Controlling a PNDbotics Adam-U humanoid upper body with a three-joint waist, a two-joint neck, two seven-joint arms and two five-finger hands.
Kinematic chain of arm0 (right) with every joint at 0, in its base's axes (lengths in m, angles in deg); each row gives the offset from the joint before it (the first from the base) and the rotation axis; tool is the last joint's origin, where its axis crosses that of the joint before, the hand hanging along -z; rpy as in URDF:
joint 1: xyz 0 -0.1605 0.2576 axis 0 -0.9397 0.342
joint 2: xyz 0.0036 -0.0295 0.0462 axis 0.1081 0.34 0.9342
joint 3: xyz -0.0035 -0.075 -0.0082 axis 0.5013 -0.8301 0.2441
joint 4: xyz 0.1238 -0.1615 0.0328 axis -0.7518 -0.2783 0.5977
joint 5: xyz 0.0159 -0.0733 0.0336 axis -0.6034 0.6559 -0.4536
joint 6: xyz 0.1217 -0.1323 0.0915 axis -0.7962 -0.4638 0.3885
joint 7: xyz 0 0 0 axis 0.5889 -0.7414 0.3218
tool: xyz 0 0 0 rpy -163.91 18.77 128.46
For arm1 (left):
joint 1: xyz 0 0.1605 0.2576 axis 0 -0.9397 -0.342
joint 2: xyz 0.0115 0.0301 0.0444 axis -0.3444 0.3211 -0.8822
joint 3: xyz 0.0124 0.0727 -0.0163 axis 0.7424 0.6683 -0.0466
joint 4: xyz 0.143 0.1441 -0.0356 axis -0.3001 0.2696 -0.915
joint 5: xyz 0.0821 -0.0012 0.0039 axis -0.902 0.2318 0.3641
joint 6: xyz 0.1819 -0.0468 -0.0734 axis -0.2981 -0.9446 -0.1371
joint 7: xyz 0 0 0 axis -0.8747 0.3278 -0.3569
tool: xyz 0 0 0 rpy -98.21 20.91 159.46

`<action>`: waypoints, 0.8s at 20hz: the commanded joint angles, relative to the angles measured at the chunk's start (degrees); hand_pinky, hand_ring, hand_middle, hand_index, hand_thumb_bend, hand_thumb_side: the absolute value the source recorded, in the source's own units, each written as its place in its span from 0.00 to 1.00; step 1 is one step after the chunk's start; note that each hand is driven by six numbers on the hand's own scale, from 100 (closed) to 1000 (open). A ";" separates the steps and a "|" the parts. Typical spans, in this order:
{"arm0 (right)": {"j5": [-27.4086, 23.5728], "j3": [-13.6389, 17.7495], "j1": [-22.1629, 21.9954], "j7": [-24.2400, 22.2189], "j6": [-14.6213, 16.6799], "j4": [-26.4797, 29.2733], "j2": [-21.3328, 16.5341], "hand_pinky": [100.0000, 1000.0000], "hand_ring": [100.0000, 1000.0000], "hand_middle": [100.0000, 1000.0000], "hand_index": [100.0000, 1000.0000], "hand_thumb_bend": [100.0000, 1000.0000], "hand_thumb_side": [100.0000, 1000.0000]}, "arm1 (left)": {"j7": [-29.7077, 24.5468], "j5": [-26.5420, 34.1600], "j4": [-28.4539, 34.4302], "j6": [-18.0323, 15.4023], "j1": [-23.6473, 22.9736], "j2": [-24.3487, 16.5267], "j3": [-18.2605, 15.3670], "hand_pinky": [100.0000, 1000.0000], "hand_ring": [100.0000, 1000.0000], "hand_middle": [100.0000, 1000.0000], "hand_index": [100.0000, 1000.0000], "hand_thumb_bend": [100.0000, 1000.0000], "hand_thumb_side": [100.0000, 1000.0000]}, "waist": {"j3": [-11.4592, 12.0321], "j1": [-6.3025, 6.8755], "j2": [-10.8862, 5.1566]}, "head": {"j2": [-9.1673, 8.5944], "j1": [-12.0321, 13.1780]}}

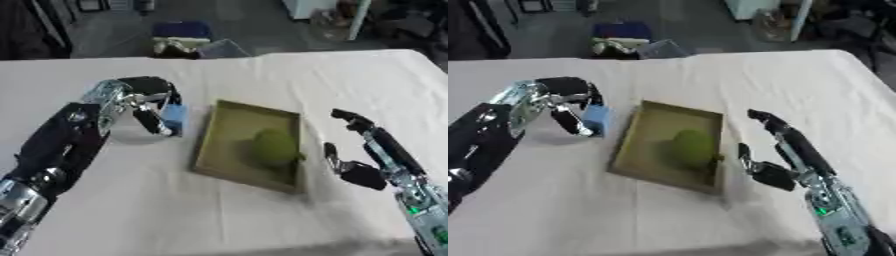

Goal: Pick up objects on the table and place them in the box.

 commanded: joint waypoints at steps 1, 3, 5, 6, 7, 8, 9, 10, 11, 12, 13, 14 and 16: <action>0.02 0.57 0.73 0.18 -0.18 0.79 -1.06 0.87 1.00 0.89 1.00 0.00 0.41 | 0.17 2.96 4.48 0.06 1.96 -2.42 -0.42 0.59 0.42 0.41 0.58 0.20 0.30 | 0.04 0.05 -0.78 | 0.28 -0.18; -0.02 0.50 0.72 0.14 -0.14 0.78 -1.02 0.87 1.00 0.89 1.00 0.00 0.41 | -0.16 5.73 6.58 0.70 2.83 -2.34 -0.18 0.59 0.42 0.41 0.59 0.17 0.29 | 0.05 0.04 -0.83 | 0.28 -0.09; -0.02 0.48 0.75 0.14 -0.13 0.78 -0.95 0.87 1.00 0.89 1.00 0.00 0.41 | -0.66 7.73 7.90 1.39 3.68 -1.67 0.30 0.60 0.42 0.41 0.59 0.15 0.29 | -0.01 0.00 -0.86 | 0.28 0.02; -0.03 0.44 0.76 0.13 -0.12 0.79 -0.90 0.87 1.00 0.89 1.00 0.00 0.41 | -0.99 8.37 8.22 1.59 4.09 -1.07 0.63 0.60 0.43 0.42 0.59 0.17 0.33 | -0.07 -0.03 -0.86 | 0.28 0.12; -0.05 0.38 0.78 0.10 -0.09 0.79 -0.83 0.87 1.00 0.89 1.00 0.00 0.41 | -1.34 8.80 8.35 1.73 4.54 -0.21 0.98 0.60 0.43 0.42 0.59 0.15 0.29 | -0.15 -0.06 -0.86 | 0.28 0.26; -0.06 0.33 0.80 0.06 -0.06 0.80 -0.76 0.87 1.00 0.89 1.00 0.00 0.41 | -1.59 9.03 8.36 1.78 4.96 0.67 1.32 0.60 0.43 0.42 0.60 0.15 0.29 | -0.25 -0.09 -0.84 | 0.28 0.36; -0.06 0.29 0.85 0.02 -0.03 0.81 -0.69 0.87 1.00 0.89 1.00 0.00 0.41 | -1.81 9.15 8.32 1.74 5.33 1.55 1.63 0.60 0.43 0.42 0.60 0.14 0.29 | -0.34 -0.14 -0.82 | 0.28 0.45; -0.06 0.26 0.90 0.00 -0.01 0.82 -0.61 0.87 1.00 0.89 1.00 0.00 0.41 | -1.94 9.25 8.28 1.64 5.67 2.42 1.91 0.60 0.44 0.42 0.60 0.14 0.29 | -0.43 -0.18 -0.79 | 0.28 0.55; -0.06 0.24 0.95 -0.02 0.00 0.83 -0.53 0.87 1.00 0.89 1.00 0.00 0.41 | -2.01 9.32 8.27 1.52 5.96 3.21 2.19 0.61 0.44 0.43 0.60 0.14 0.30 | -0.52 -0.22 -0.76 | 0.28 0.64; -0.06 0.20 1.02 -0.04 0.03 0.85 -0.46 0.87 1.00 0.89 1.00 0.00 0.41 | -2.17 9.34 8.23 1.30 6.21 4.05 2.57 0.61 0.44 0.43 0.61 0.14 0.30 | -0.64 -0.25 -0.72 | 0.28 0.75; -0.07 0.16 1.06 -0.07 0.05 0.85 -0.39 0.87 1.00 0.89 1.00 0.00 0.41 | -2.42 9.32 8.14 1.06 6.36 4.82 2.95 0.61 0.45 0.43 0.61 0.14 0.31 | -0.73 -0.27 -0.69 | 0.28 0.85; -0.08 0.12 1.08 -0.11 0.07 0.86 -0.35 0.87 1.00 0.89 1.00 0.00 0.41 | -2.73 9.28 8.00 0.80 6.42 5.54 3.31 0.61 0.45 0.44 0.61 0.15 0.32 | -0.79 -0.28 -0.66 | 0.28 0.95; -0.09 0.10 1.10 -0.13 0.09 0.92 -0.27 0.87 1.00 0.89 1.00 0.00 0.41 | -3.49 9.21 7.66 0.26 6.22 6.76 3.95 0.61 0.46 0.45 0.62 0.16 0.34 | -0.88 -0.28 -0.62 | 0.28 1.03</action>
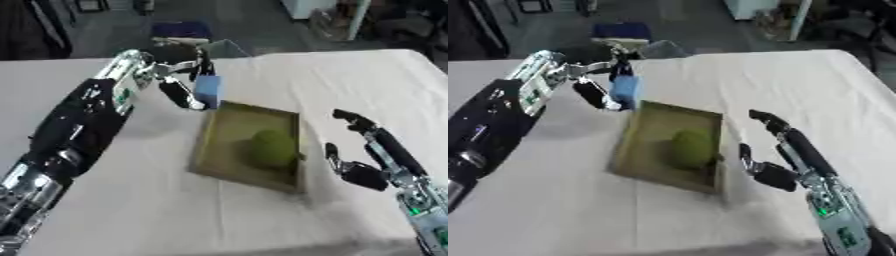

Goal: Pick up objects on the table and place them in the box.

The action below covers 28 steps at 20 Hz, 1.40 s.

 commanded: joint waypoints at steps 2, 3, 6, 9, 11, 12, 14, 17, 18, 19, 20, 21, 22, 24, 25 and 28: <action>-0.06 0.16 1.00 -0.07 0.03 0.96 -0.34 0.87 1.00 0.89 1.00 0.00 0.41 | -1.72 0.21 0.22 -1.01 0.96 1.48 1.02 0.62 0.48 0.47 0.65 0.18 0.36 | -0.12 -0.18 -0.60 | 0.28 0.21; -0.05 0.17 0.99 -0.06 0.03 0.98 -0.34 0.87 1.00 0.89 1.00 0.00 0.41 | -2.25 0.08 0.05 -1.28 0.66 1.74 1.31 0.63 0.49 0.49 0.66 0.19 0.37 | -0.12 -0.16 -0.60 | 0.28 0.21; -0.03 0.19 0.93 -0.02 0.00 1.03 -0.38 0.87 1.00 0.89 1.00 0.00 0.41 | -3.81 -0.36 -0.29 -2.16 -0.48 1.96 1.97 0.64 0.54 0.56 0.72 0.24 0.42 | -0.06 -0.12 -0.59 | 0.28 0.06; -0.02 0.22 0.92 0.02 -0.05 1.00 -0.47 0.87 1.00 0.89 1.00 0.00 0.41 | -5.11 -0.88 0.13 -3.10 -1.58 1.40 2.58 0.67 0.60 0.64 0.78 0.32 0.45 | 0.07 -0.09 -0.59 | 0.28 -0.06; -0.02 0.28 0.92 0.07 -0.10 0.96 -0.55 0.87 1.00 0.89 1.00 0.00 0.41 | -5.83 -1.18 1.08 -3.76 -2.28 0.59 3.19 0.69 0.64 0.69 0.81 0.41 0.52 | 0.20 -0.06 -0.61 | 0.28 -0.21; -0.01 0.31 0.92 0.11 -0.12 0.94 -0.59 0.87 1.00 0.89 1.00 0.00 0.41 | -6.19 -1.30 1.69 -4.03 -2.63 0.10 3.44 0.70 0.66 0.72 0.83 0.43 0.53 | 0.27 -0.05 -0.63 | 0.28 -0.25; 0.01 0.33 0.89 0.15 -0.15 0.90 -0.65 0.87 1.00 0.89 1.00 0.00 0.41 | -6.54 -1.45 3.11 -4.25 -3.22 -0.80 3.68 0.71 0.67 0.73 0.84 0.50 0.57 | 0.39 -0.03 -0.66 | 0.28 -0.34; 0.08 0.42 0.81 0.24 -0.18 0.92 -0.69 0.87 1.00 0.89 1.00 0.00 0.41 | -5.63 -0.78 6.43 -3.76 -4.47 -2.90 3.63 0.72 0.68 0.75 0.85 0.58 0.65 | 0.56 0.00 -0.73 | 0.28 -0.57; 0.13 0.48 0.80 0.29 -0.22 0.92 -0.72 0.87 1.00 0.89 1.00 0.00 0.41 | -5.15 0.15 7.94 -3.56 -5.21 -3.83 3.58 0.72 0.67 0.74 0.85 0.57 0.64 | 0.59 0.01 -0.74 | 0.28 -0.67; 0.17 0.54 0.78 0.35 -0.26 0.91 -0.77 0.87 1.00 0.89 1.00 0.00 0.41 | -4.61 1.40 9.64 -3.13 -5.97 -4.74 3.31 0.71 0.65 0.72 0.84 0.52 0.63 | 0.66 0.04 -0.74 | 0.28 -0.74; 0.18 0.58 0.74 0.40 -0.28 0.91 -0.84 0.87 1.00 0.89 1.00 0.00 0.41 | -3.74 3.15 11.85 -2.32 -6.97 -5.79 2.70 0.71 0.63 0.71 0.83 0.48 0.62 | 0.76 0.08 -0.72 | 0.28 -0.81; 0.17 0.59 0.71 0.42 -0.29 0.90 -0.89 0.87 1.00 0.89 1.00 0.00 0.41 | -2.84 5.14 14.32 -1.22 -8.08 -6.85 1.93 0.71 0.62 0.70 0.82 0.46 0.61 | 0.85 0.11 -0.70 | 0.28 -0.90; 0.15 0.64 0.68 0.46 -0.32 0.89 -0.95 0.87 1.00 0.89 1.00 0.00 0.41 | -1.71 7.53 17.29 0.30 -9.54 -7.98 0.69 0.71 0.61 0.69 0.81 0.42 0.61 | 0.98 0.13 -0.67 | 0.28 -1.06; 0.14 0.77 0.69 0.57 -0.41 0.87 -1.04 0.86 1.00 0.89 1.00 0.00 0.41 | 0.47 12.20 23.44 3.94 -12.57 -9.90 -2.20 0.71 0.59 0.67 0.80 0.39 0.62 | 1.26 0.09 -0.61 | 0.28 -1.34; 0.12 0.86 0.69 0.65 -0.47 0.86 -1.08 0.86 1.00 0.89 1.00 0.00 0.40 | 1.98 14.60 26.69 5.99 -14.27 -10.70 -4.11 0.71 0.58 0.66 0.80 0.39 0.63 | 1.45 0.05 -0.59 | 0.28 -1.42; 0.03 1.04 0.62 0.85 -0.60 0.84 -1.22 0.86 1.00 0.89 1.00 0.00 0.41 | 6.30 21.59 35.48 11.36 -19.33 -12.36 -8.85 0.72 0.57 0.65 0.79 0.36 0.64 | 1.96 -0.02 -0.57 | 0.28 -1.59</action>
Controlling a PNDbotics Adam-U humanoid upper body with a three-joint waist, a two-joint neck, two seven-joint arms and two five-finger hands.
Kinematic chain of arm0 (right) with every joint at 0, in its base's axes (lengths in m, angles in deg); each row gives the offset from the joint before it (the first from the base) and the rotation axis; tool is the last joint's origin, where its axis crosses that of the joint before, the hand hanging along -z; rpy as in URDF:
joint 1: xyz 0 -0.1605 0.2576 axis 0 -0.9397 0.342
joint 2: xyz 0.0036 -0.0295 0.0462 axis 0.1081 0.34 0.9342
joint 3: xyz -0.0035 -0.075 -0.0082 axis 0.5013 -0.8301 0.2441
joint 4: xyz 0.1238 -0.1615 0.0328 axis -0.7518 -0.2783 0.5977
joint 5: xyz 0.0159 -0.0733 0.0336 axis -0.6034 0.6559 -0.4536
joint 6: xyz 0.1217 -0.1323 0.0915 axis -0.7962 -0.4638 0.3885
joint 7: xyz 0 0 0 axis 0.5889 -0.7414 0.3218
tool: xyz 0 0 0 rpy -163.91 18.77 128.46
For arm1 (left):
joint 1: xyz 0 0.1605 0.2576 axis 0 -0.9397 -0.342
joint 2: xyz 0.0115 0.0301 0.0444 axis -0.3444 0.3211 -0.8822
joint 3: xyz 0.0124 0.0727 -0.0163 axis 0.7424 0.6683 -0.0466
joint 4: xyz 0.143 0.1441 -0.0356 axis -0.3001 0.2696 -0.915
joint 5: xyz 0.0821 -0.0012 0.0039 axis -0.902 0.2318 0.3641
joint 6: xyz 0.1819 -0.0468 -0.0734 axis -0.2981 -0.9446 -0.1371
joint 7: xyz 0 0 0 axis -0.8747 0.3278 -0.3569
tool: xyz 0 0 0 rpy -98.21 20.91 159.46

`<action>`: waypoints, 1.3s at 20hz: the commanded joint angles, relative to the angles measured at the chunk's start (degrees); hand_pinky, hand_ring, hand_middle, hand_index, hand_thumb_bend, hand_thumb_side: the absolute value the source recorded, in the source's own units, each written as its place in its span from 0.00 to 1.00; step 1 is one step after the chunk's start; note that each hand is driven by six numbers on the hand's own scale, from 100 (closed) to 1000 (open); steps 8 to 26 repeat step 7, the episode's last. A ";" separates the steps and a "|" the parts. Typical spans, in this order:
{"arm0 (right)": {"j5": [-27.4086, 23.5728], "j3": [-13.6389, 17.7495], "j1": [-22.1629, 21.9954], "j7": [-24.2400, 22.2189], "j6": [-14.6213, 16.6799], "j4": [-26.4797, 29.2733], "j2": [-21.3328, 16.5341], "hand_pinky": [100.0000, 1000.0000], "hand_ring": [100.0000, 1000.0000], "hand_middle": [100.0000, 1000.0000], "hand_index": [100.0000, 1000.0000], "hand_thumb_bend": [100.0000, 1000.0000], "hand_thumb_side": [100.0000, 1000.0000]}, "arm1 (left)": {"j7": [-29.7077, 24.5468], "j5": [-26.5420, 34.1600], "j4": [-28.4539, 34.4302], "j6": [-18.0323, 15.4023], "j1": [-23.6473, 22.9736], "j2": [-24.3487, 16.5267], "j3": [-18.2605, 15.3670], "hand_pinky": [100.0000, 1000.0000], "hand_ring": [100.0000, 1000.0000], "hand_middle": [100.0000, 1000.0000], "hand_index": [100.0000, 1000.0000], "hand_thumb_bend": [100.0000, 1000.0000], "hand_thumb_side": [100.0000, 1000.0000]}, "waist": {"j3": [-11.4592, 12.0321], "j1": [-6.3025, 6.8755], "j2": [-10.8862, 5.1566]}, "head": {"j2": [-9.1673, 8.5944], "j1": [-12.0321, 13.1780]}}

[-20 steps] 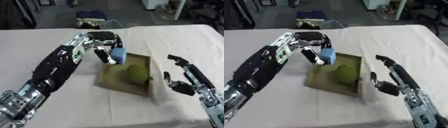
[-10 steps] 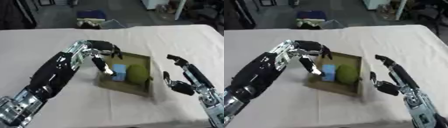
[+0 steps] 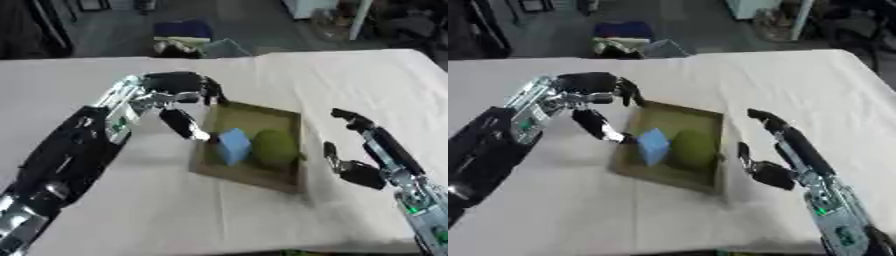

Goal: Pick up objects on the table and place them in the box.

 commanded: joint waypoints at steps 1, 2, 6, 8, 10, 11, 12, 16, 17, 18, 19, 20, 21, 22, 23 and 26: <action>-0.01 0.74 0.64 0.44 -0.20 0.85 -1.26 0.86 1.00 0.89 1.00 0.00 0.41 | 4.38 8.41 9.51 5.01 -2.98 -2.81 -5.30 0.72 0.57 0.63 0.79 0.33 0.64 | 0.34 -0.07 -0.66 | 0.28 -0.37; -0.06 0.84 0.56 0.56 -0.25 0.87 -1.35 0.86 1.00 0.88 1.00 0.00 0.41 | 6.05 12.01 11.71 6.08 -5.16 -2.73 -6.80 0.72 0.56 0.63 0.78 0.31 0.64 | 0.61 -0.08 -0.64 | 0.28 -0.53; -0.18 1.16 0.39 1.02 -0.49 0.99 -1.50 0.86 1.00 0.88 1.00 0.00 0.42 | 12.58 21.91 18.05 8.61 -13.55 -1.36 -12.46 0.72 0.56 0.62 0.76 0.32 0.63 | 1.35 -0.22 -0.60 | 0.28 -1.05; -0.23 1.28 0.34 1.26 -0.57 1.05 -1.52 0.86 1.00 0.88 1.00 0.00 0.43 | 14.12 23.09 19.02 8.99 -15.26 -0.47 -13.82 0.72 0.56 0.62 0.76 0.30 0.63 | 1.49 -0.24 -0.62 | 0.28 -1.12; -0.23 1.28 0.34 1.26 -0.57 1.05 -1.52 0.86 1.00 0.88 1.00 0.00 0.43 | 14.12 23.09 19.02 8.99 -15.26 -0.47 -13.82 0.72 0.56 0.62 0.76 0.30 0.63 | 1.49 -0.24 -0.62 | 0.28 -1.12; -0.23 1.28 0.34 1.26 -0.57 1.05 -1.52 0.86 1.00 0.88 1.00 0.00 0.43 | 14.12 23.09 19.02 8.99 -15.26 -0.47 -13.82 0.72 0.56 0.62 0.76 0.30 0.63 | 1.49 -0.24 -0.62 | 0.28 -1.12; -0.23 1.28 0.34 1.26 -0.57 1.05 -1.52 0.86 1.00 0.88 1.00 0.00 0.43 | 14.12 23.09 19.02 8.99 -15.26 -0.47 -13.82 0.72 0.56 0.62 0.76 0.30 0.63 | 1.49 -0.24 -0.62 | 0.28 -1.12; -0.23 1.28 0.34 1.26 -0.57 1.05 -1.52 0.86 1.00 0.88 1.00 0.00 0.43 | 14.12 23.09 19.02 8.99 -15.26 -0.47 -13.82 0.72 0.56 0.62 0.76 0.30 0.63 | 1.49 -0.24 -0.62 | 0.28 -1.12; -0.23 1.28 0.34 1.26 -0.57 1.05 -1.52 0.86 1.00 0.88 1.00 0.00 0.43 | 14.12 23.09 19.02 8.99 -15.26 -0.47 -13.82 0.72 0.56 0.62 0.76 0.30 0.63 | 1.49 -0.24 -0.62 | 0.28 -1.12; -0.23 1.28 0.34 1.26 -0.57 1.05 -1.52 0.86 1.00 0.88 1.00 0.00 0.43 | 14.12 23.09 19.02 8.99 -15.26 -0.47 -13.82 0.72 0.56 0.62 0.76 0.30 0.63 | 1.49 -0.24 -0.62 | 0.28 -1.12; -0.23 1.28 0.34 1.26 -0.57 1.05 -1.52 0.86 1.00 0.88 1.00 0.00 0.43 | 14.12 23.09 19.02 8.99 -15.26 -0.47 -13.82 0.72 0.56 0.62 0.76 0.30 0.63 | 1.49 -0.24 -0.62 | 0.28 -1.12; -0.23 1.28 0.34 1.26 -0.57 1.05 -1.52 0.86 1.00 0.88 1.00 0.00 0.43 | 14.12 23.09 19.02 8.99 -15.26 -0.47 -13.82 0.72 0.56 0.62 0.76 0.30 0.63 | 1.49 -0.24 -0.62 | 0.28 -1.12; -0.23 1.28 0.34 1.26 -0.57 1.05 -1.52 0.86 1.00 0.88 1.00 0.00 0.43 | 14.12 23.09 19.02 8.99 -15.26 -0.47 -13.82 0.72 0.56 0.62 0.76 0.30 0.63 | 1.49 -0.24 -0.62 | 0.28 -1.12; -0.23 1.28 0.34 1.26 -0.57 1.05 -1.52 0.86 1.00 0.88 1.00 0.00 0.43 | 14.12 23.09 19.02 8.99 -15.26 -0.47 -13.82 0.72 0.56 0.62 0.76 0.30 0.63 | 1.49 -0.24 -0.62 | 0.28 -1.12; -0.23 1.28 0.34 1.26 -0.57 1.05 -1.52 0.86 1.00 0.88 1.00 0.00 0.43 | 14.12 23.09 19.02 8.99 -15.26 -0.47 -13.82 0.72 0.56 0.62 0.76 0.30 0.63 | 1.49 -0.24 -0.62 | 0.28 -1.12; -0.23 1.28 0.34 1.26 -0.57 1.05 -1.52 0.86 1.00 0.88 1.00 0.00 0.43 | 14.12 23.09 19.02 8.99 -15.26 -0.47 -13.82 0.72 0.56 0.62 0.76 0.30 0.63 | 1.49 -0.24 -0.62 | 0.28 -1.12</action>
